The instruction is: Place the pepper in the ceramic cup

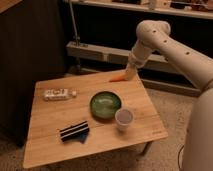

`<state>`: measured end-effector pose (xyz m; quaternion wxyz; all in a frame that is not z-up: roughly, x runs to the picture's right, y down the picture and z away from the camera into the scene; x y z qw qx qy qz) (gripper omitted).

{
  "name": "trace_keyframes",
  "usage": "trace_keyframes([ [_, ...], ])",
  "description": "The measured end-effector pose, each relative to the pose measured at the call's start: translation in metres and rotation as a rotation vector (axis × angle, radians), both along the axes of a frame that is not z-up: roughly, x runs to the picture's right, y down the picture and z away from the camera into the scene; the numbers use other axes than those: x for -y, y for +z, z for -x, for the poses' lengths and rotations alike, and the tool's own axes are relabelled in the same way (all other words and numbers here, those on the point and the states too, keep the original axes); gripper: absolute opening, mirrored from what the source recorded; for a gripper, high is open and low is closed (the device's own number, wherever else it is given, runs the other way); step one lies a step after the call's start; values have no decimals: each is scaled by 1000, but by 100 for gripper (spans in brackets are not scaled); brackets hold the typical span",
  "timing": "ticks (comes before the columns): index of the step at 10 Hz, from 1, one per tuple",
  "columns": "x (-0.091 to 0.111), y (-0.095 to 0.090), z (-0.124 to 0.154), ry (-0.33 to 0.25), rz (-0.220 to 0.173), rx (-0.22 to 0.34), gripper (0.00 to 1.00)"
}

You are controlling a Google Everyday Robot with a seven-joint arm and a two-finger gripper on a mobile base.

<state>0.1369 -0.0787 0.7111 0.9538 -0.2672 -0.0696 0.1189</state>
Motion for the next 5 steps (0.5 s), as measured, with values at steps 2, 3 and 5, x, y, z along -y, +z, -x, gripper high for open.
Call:
trace_keyframes([
  [2, -19, -34, 1, -6, 6, -46, 0],
  [3, -33, -52, 5, -11, 15, -66, 0],
  [5, -58, -76, 3, -8, 42, -99, 0],
])
